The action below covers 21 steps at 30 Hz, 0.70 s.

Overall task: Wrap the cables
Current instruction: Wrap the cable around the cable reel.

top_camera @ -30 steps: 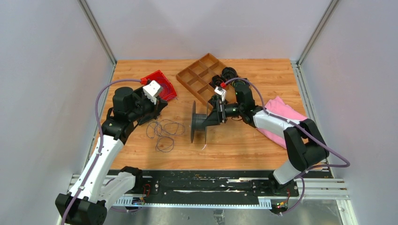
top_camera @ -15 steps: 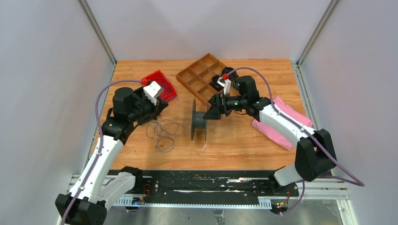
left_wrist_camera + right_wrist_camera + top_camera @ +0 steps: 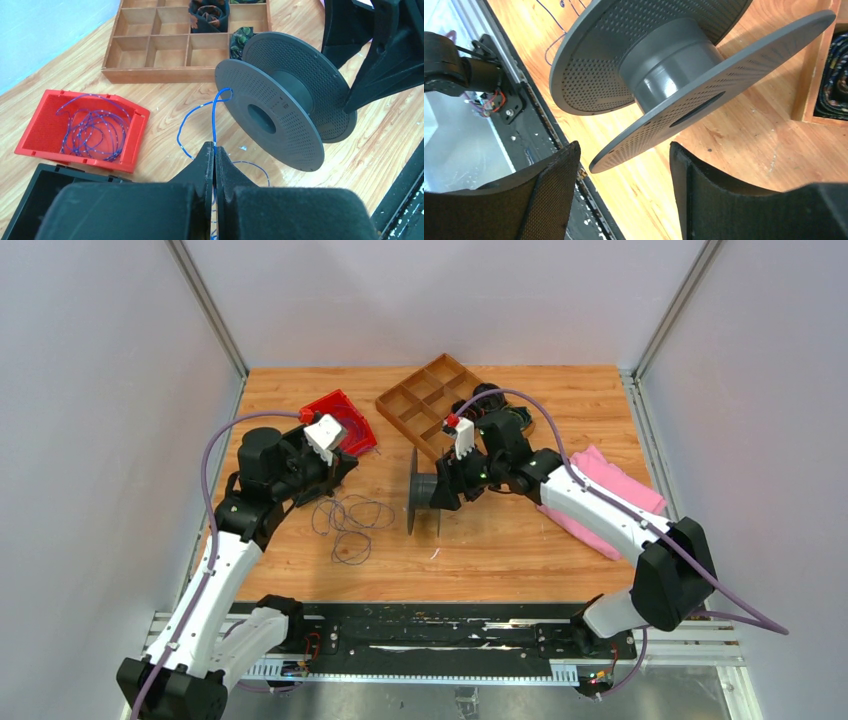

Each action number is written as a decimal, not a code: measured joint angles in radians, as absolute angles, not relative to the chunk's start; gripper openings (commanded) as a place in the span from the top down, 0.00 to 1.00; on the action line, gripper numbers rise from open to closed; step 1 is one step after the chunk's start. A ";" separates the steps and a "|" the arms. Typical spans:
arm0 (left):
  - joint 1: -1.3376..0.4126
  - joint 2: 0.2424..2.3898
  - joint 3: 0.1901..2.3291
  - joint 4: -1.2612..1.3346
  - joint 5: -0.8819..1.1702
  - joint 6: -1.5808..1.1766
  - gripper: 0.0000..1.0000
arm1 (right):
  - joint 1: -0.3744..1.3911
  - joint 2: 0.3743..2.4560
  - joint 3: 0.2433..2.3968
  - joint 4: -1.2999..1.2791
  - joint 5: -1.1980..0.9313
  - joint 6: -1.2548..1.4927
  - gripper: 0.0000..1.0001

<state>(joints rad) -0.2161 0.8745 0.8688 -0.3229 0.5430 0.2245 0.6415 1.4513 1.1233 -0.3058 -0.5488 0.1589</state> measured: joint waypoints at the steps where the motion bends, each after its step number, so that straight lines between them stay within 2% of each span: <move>1: -0.216 0.874 0.869 -0.323 0.543 0.225 1.00 | 0.648 1.451 1.124 -0.309 -0.540 0.150 0.42; 6: -0.216 0.874 0.869 -0.323 0.549 0.228 1.00 | 0.659 1.451 1.134 -0.324 -0.496 0.110 0.57; 15: -0.216 0.884 0.869 -0.324 0.577 0.229 1.00 | 0.666 1.451 1.153 -0.334 -0.427 0.017 0.71; 21: -0.216 0.888 0.883 -0.331 0.633 0.233 1.00 | 0.667 1.443 1.153 -0.342 -0.383 -0.057 0.77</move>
<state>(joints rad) -0.2157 0.8875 0.8829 -0.3309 0.6334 0.2329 0.6674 1.4429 1.1526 -0.3424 -0.3832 -0.0574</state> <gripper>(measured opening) 0.014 0.249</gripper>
